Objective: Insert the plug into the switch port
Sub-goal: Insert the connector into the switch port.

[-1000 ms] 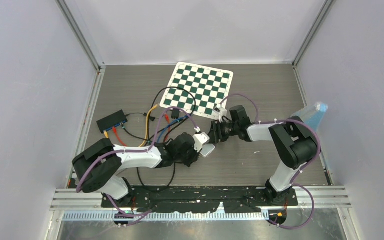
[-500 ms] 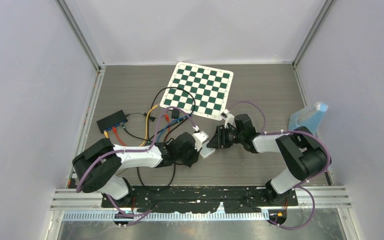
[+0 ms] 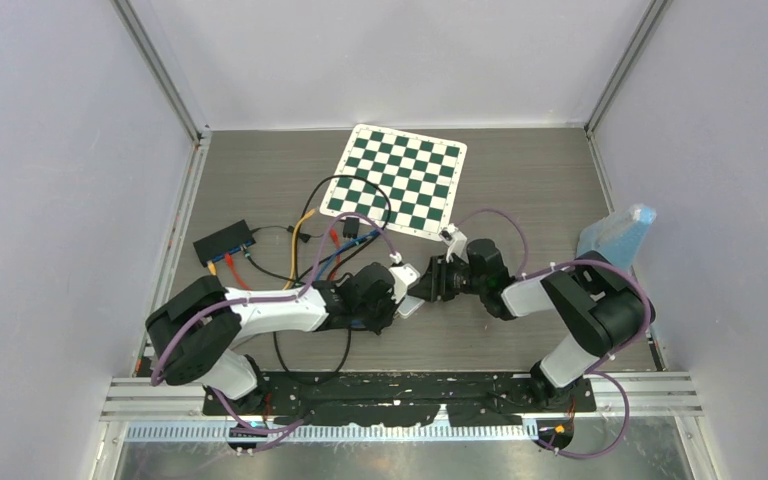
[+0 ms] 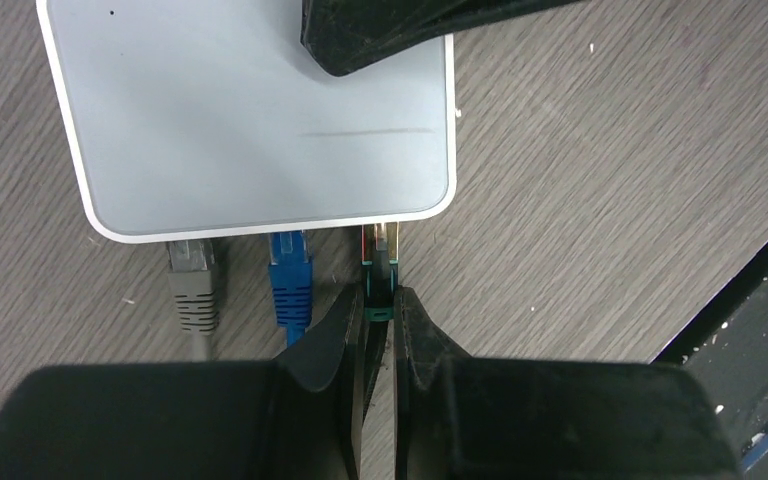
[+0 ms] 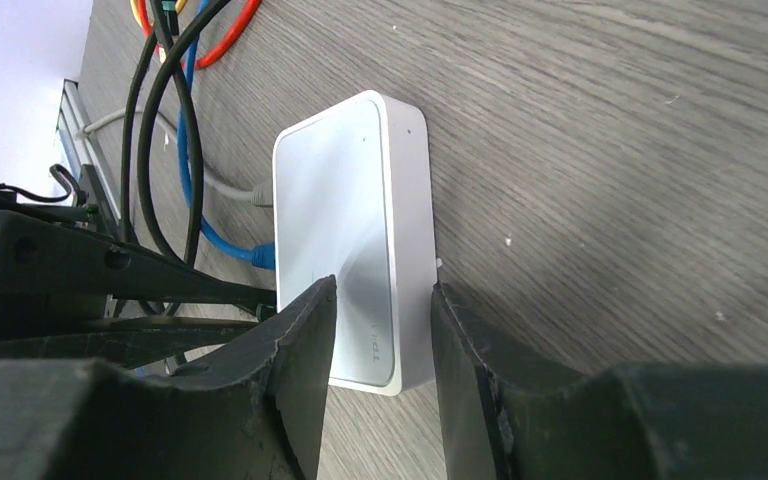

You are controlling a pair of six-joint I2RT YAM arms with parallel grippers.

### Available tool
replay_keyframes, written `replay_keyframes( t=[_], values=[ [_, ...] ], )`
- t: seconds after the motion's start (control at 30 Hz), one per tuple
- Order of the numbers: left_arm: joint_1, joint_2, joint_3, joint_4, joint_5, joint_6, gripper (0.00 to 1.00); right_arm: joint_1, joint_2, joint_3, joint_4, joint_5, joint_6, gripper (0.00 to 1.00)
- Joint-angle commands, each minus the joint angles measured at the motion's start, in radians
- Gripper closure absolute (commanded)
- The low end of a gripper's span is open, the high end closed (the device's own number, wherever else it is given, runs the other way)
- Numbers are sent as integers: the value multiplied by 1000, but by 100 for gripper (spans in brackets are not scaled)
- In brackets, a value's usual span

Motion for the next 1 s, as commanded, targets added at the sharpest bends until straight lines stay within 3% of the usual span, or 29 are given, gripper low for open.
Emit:
replay_keyframes(
  t=[0.0,0.27,0.43,0.6,0.97],
  values=[
    [6,18,123,217,-64,-34,100,171,31,-116,-124,-187,154,55],
    [6,55,107,311,-43,-121,100,248,18,-212,71,-104,326,56],
    [5,94,87,459,-69,-111,100,276,109,-298,338,-99,471,56],
    [5,108,107,488,-93,-9,100,278,239,-356,585,-135,548,57],
    [-6,114,124,569,27,248,100,278,317,-367,658,-124,523,59]
  ],
)
